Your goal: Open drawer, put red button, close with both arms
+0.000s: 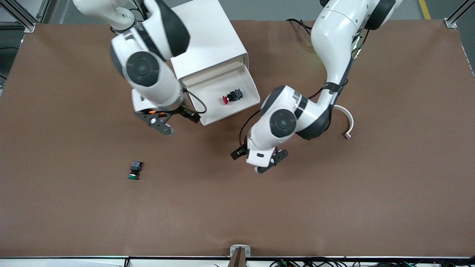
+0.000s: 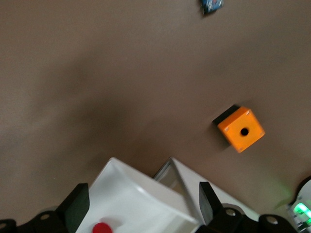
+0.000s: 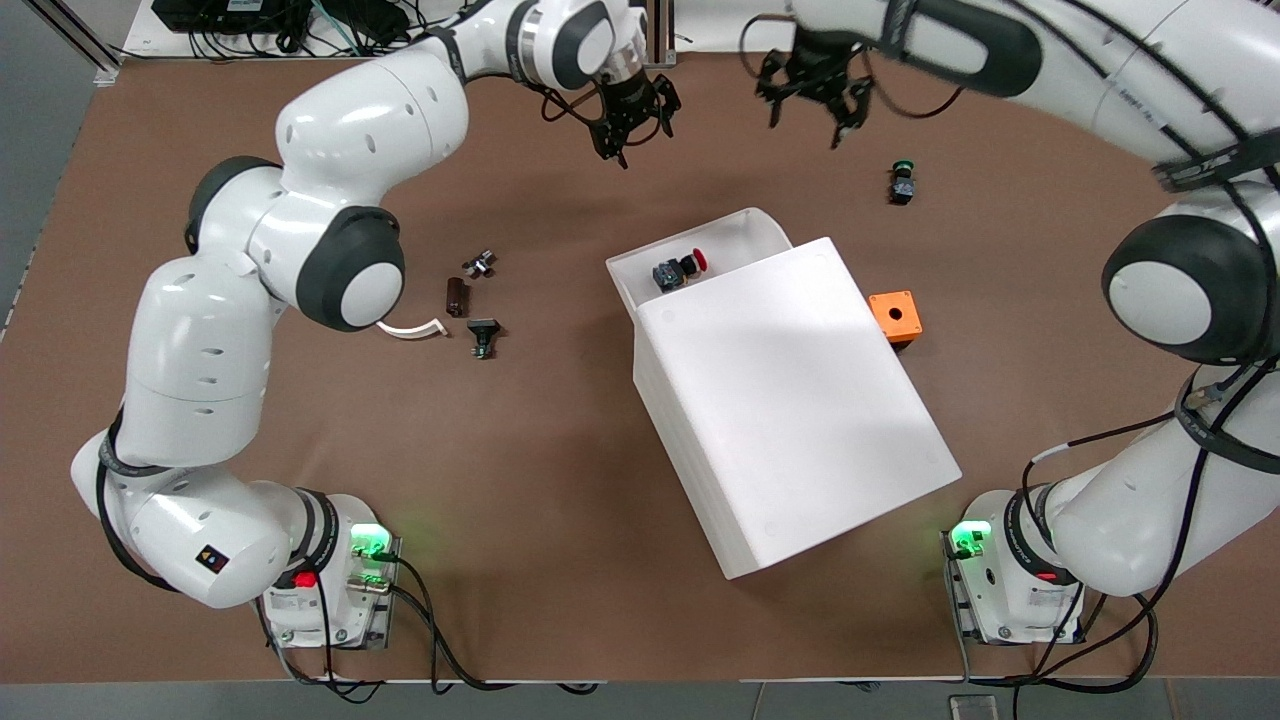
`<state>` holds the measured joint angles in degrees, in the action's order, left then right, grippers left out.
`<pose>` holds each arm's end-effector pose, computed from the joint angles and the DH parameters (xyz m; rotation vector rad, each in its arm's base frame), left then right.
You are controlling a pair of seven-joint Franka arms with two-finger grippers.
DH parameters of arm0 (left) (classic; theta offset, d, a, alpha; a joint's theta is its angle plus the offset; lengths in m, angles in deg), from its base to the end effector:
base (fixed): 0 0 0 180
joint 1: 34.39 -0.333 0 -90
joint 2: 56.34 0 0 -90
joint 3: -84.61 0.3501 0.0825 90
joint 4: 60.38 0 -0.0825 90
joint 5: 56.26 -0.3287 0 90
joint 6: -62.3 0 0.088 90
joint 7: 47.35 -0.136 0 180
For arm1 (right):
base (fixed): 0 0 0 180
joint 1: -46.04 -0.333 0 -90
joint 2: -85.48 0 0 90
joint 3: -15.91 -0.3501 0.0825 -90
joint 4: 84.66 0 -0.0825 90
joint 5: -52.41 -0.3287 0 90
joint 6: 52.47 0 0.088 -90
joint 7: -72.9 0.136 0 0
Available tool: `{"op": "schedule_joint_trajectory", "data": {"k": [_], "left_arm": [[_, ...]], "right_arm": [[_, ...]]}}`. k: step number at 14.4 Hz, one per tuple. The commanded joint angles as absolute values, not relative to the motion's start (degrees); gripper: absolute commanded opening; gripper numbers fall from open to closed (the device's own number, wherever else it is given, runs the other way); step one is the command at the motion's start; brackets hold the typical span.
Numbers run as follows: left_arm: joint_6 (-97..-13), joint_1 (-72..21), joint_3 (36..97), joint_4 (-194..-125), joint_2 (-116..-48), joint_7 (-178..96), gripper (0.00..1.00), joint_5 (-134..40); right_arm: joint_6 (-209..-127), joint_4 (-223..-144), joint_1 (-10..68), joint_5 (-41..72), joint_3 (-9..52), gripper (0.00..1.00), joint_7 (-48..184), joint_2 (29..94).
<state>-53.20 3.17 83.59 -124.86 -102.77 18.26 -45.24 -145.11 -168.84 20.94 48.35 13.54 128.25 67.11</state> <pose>0.5759 -0.4747 0.3475 2.8457 0.8089 -0.1490 0.5214 0.2777 0.4998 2.9824 -0.7567 -0.2850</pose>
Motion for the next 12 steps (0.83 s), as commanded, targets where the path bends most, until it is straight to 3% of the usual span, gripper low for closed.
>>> {"op": "schedule_joint_trajectory", "data": {"k": [1, 6, 12], "left_arm": [[-54.59, 6.55, 84.08, -127.61, -100.99, 20.23, 0.99, -50.54], [-54.59, 11.65, 84.08, -129.98, -101.08, 21.82, 0.99, -54.15], [-52.84, 16.05, 83.12, -131.13, -100.11, 23.83, 0.99, -53.36]], "right_arm": [[-141.34, -168.51, 29.13, 48.55, 12.39, 1.00, 112.87, 69.65], [-138.43, -168.34, 41.54, 50.55, 12.57, 1.00, 87.88, 71.50], [-136.58, -164.74, 48.32, 53.91, 12.39, 1.00, 78.26, 71.77]]}}
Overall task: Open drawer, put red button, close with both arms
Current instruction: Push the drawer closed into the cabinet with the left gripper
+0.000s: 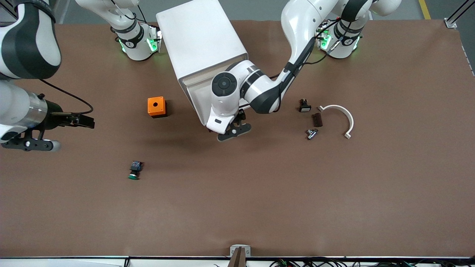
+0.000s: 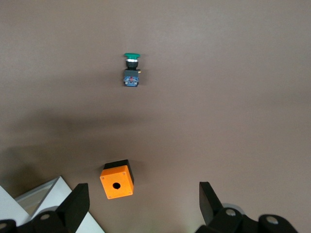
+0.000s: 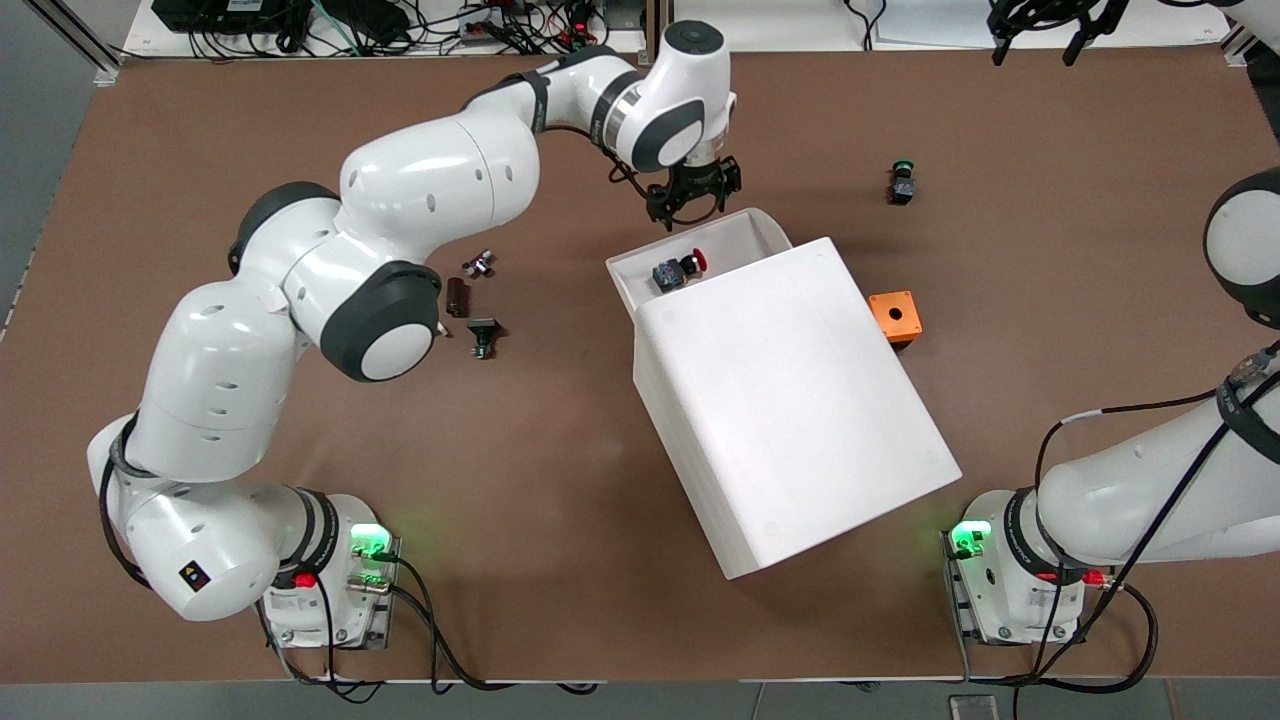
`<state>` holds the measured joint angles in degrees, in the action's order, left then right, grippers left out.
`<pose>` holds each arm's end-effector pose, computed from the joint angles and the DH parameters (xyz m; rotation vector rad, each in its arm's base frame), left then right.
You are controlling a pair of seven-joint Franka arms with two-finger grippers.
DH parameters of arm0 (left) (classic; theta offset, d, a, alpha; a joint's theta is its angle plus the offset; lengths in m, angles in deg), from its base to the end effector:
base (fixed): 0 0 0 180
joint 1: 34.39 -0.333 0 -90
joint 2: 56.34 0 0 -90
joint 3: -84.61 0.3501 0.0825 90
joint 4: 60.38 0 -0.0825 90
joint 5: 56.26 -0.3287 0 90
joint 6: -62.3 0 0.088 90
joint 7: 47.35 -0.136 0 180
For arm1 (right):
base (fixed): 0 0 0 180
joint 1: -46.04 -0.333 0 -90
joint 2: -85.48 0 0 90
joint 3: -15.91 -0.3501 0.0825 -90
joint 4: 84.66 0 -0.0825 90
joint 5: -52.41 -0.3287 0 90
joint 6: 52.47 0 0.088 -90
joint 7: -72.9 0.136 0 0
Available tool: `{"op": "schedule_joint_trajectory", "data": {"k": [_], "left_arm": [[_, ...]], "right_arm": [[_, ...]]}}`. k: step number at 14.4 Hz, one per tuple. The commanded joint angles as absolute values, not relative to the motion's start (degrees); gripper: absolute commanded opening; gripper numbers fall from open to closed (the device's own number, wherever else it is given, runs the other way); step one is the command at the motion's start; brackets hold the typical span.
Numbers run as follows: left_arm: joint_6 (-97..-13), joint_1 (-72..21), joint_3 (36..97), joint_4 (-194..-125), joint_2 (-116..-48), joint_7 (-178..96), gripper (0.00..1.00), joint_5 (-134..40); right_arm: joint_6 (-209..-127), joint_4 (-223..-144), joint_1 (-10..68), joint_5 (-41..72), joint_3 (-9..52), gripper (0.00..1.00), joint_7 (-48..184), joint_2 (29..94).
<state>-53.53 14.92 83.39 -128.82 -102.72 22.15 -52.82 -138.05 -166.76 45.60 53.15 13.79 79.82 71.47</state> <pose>0.4661 -0.5667 0.3176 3.0395 0.5586 -0.0795 0.5617 0.0207 0.5500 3.1073 -0.1184 -0.2848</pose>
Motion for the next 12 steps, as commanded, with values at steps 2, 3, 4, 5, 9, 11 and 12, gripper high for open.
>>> {"op": "schedule_joint_trajectory", "data": {"k": [2, 3, 4, 5, 9, 11, 12], "left_arm": [[-51.00, 16.06, 80.66, -131.13, -100.02, 25.85, 0.99, -53.19], [-50.38, 16.06, 79.52, -131.13, -100.02, 27.69, 0.99, -53.10], [-50.11, 16.06, 78.47, -131.22, -100.02, 29.27, 0.99, -53.10], [-49.50, 16.06, 77.67, -131.13, -100.19, 31.03, 0.99, -53.10], [-49.23, 16.06, 75.82, -132.44, -100.37, 34.12, 0.99, -49.77], [-49.06, 16.06, 75.82, -132.80, -100.37, 34.30, 0.99, -44.95], [-48.80, 16.06, 75.73, -133.06, -100.28, 34.30, 0.99, -42.92]], "right_arm": [[-135.70, -164.29, 49.55, 53.56, 12.39, 1.00, 78.35, 71.68], [-135.61, -164.20, 49.56, 53.91, 12.39, 1.00, 78.26, 71.68], [-135.61, -163.77, 49.47, 53.91, 12.22, 1.00, 78.26, 71.77], [-135.61, -162.89, 49.38, 53.91, 12.13, 1.00, 78.26, 71.77], [-135.53, -162.18, 49.12, 53.56, 11.95, 1.00, 78.26, 71.42], [-135.53, -161.92, 48.68, 54.26, 11.86, 1.00, 78.52, 71.42], [-135.53, -161.13, 48.42, 54.26, 12.04, 1.00, 78.61, 71.42]]}}
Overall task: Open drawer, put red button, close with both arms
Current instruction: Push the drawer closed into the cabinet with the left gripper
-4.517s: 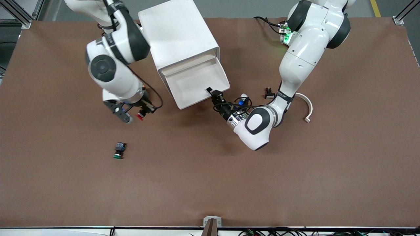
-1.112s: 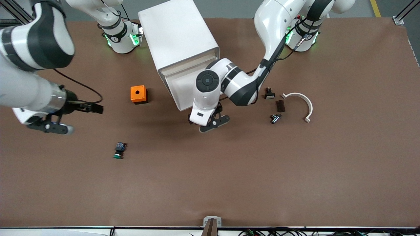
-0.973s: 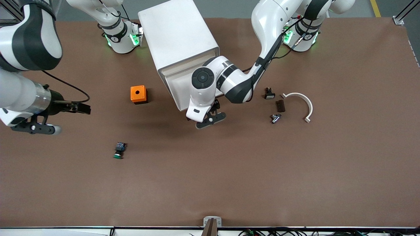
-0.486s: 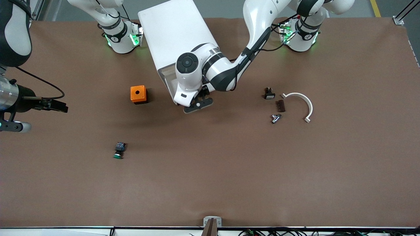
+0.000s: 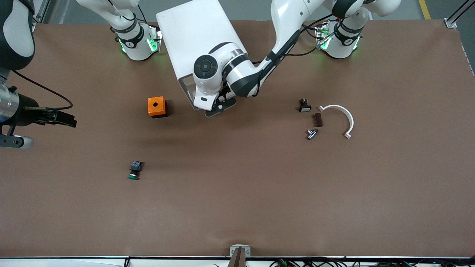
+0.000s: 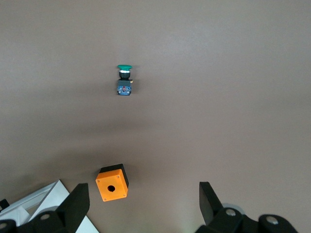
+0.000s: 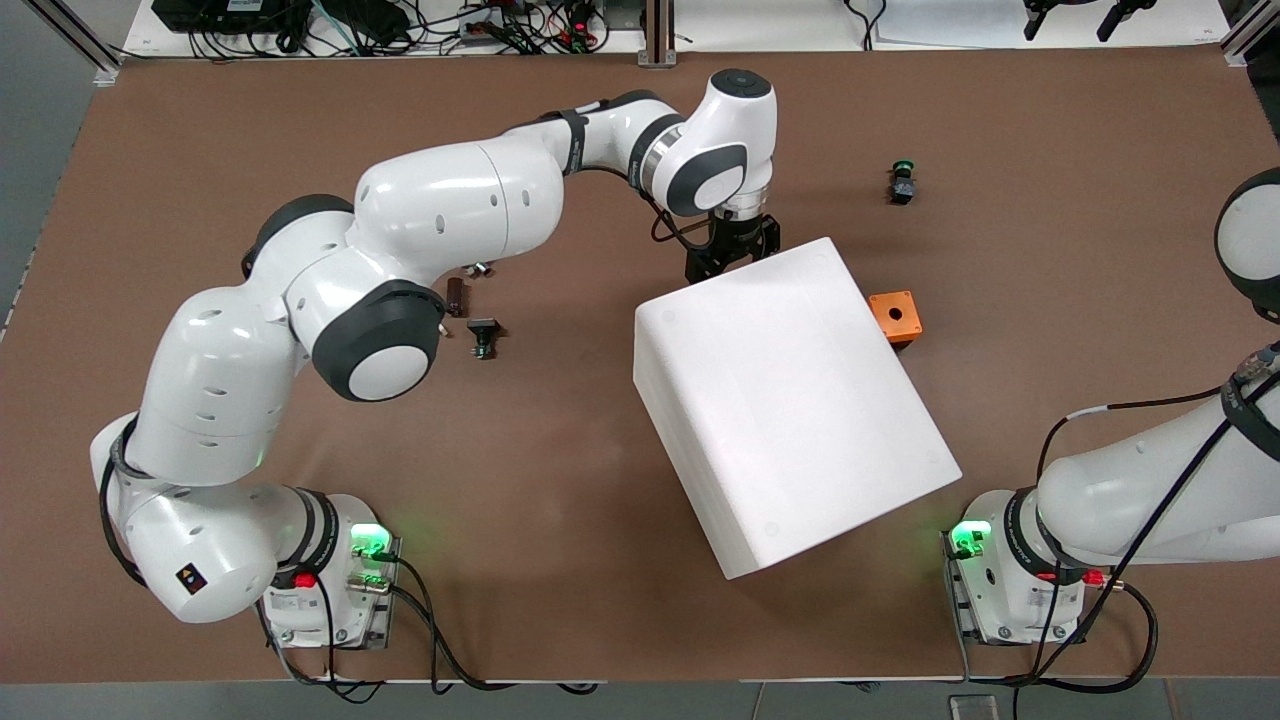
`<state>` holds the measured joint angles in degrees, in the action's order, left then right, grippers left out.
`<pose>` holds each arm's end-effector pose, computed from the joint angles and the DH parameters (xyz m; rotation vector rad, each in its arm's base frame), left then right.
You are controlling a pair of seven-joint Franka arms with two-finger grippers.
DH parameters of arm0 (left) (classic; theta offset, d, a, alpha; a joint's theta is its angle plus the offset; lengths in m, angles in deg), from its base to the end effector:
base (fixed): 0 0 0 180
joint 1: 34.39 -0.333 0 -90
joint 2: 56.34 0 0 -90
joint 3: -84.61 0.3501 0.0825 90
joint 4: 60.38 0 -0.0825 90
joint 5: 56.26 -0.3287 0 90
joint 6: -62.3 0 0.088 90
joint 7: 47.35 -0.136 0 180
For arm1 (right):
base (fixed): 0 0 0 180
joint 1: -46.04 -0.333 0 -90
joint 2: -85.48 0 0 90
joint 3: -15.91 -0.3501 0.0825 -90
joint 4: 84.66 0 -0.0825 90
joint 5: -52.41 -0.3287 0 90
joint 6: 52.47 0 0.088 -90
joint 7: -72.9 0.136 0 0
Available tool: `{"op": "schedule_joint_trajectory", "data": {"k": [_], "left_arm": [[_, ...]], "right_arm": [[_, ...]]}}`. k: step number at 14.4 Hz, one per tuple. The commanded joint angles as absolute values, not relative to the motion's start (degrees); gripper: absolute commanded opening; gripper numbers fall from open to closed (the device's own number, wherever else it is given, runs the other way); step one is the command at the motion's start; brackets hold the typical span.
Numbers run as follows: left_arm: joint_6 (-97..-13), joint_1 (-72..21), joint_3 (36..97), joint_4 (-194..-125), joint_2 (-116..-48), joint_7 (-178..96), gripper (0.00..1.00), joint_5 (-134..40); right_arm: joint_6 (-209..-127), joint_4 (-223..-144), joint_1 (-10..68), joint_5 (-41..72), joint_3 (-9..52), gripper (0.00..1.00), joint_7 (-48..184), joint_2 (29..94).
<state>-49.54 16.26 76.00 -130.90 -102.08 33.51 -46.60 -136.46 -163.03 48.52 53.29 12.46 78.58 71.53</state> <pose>0.3790 -0.6096 0.3115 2.9973 0.7444 -0.4209 0.5635 0.0028 0.5749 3.1215 -0.1303 -0.2264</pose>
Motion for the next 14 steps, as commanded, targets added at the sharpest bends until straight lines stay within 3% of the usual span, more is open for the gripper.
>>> {"op": "schedule_joint_trajectory", "data": {"k": [1, 7, 14], "left_arm": [[-48.01, 15.97, 75.73, -133.06, -100.28, 34.12, 0.99, -41.25], [-46.60, 15.53, 75.73, -133.15, -100.28, 33.51, 0.99, -37.81], [-46.59, 14.65, 75.73, -133.06, -100.20, 33.24, 0.99, -34.30]], "right_arm": [[-135.44, -159.91, 48.59, 54.17, 12.13, 1.00, 78.52, 71.42], [-128.69, -157.52, 47.19, 53.91, 11.86, 1.00, 79.49, 72.81], [-128.93, -158.49, 44.19, 52.94, 11.95, 1.00, 81.33, 74.84]]}}
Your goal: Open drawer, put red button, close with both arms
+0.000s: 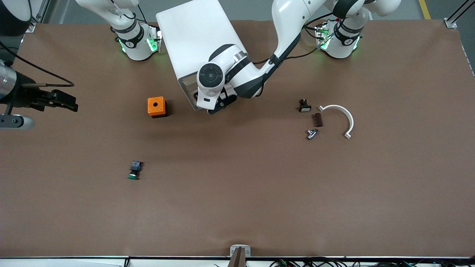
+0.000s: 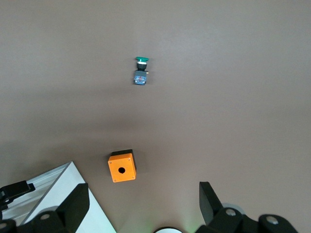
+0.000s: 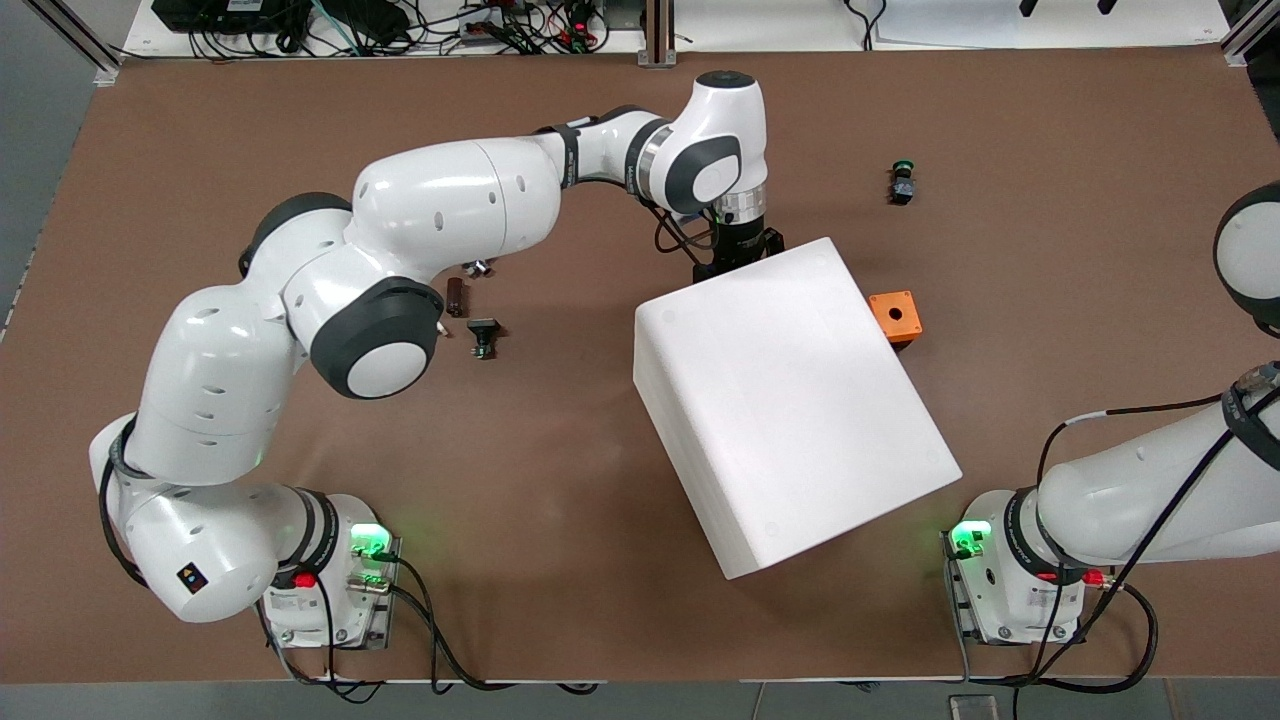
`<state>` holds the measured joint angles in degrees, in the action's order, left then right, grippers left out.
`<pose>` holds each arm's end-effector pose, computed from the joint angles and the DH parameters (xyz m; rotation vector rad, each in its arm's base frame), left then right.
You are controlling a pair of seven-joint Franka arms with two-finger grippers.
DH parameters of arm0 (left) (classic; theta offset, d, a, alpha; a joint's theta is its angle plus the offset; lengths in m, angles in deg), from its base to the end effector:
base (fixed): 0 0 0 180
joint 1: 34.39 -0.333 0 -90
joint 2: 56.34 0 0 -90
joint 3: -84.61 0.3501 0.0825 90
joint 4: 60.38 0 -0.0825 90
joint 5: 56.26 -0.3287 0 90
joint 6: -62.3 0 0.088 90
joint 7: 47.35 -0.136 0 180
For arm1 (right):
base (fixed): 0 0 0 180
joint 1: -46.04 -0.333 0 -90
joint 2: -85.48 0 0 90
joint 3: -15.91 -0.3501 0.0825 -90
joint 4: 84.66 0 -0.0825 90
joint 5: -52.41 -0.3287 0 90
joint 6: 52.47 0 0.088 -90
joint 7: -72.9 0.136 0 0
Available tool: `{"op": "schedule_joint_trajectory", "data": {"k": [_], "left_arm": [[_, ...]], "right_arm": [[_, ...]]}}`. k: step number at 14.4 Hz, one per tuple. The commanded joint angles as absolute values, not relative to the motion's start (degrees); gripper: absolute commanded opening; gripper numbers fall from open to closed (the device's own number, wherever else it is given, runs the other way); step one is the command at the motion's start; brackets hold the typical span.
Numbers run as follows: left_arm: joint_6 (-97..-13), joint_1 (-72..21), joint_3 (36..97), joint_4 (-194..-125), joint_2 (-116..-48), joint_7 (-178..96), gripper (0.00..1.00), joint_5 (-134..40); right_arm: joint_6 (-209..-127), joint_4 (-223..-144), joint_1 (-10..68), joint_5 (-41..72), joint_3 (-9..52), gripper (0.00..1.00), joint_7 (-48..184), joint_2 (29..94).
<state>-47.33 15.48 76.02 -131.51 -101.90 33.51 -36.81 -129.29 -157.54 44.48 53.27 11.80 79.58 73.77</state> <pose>0.3698 -0.6092 0.3122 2.9097 0.8434 -0.6697 0.5380 0.0460 0.6258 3.1197 -0.0321 -0.2098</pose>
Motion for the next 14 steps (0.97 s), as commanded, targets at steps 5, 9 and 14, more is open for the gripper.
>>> {"op": "schedule_joint_trajectory", "data": {"k": [5, 9, 14], "left_arm": [[-46.33, 12.28, 75.73, -132.89, -99.93, 33.24, 0.99, -33.06], [-45.02, 8.51, 76.17, -132.54, -95.47, 33.16, 0.99, -33.93], [-34.93, 0.25, 76.52, -132.45, -84.40, 27.11, 0.99, -34.64]], "right_arm": [[-131.04, -158.58, 47.00, 51.89, 12.22, 1.00, 81.34, 74.76], [-131.83, -158.93, 47.89, 51.71, 12.30, 1.00, 81.16, 74.84], [-135.77, -164.62, 47.89, 51.71, 12.30, 1.00, 81.16, 78.26]]}}
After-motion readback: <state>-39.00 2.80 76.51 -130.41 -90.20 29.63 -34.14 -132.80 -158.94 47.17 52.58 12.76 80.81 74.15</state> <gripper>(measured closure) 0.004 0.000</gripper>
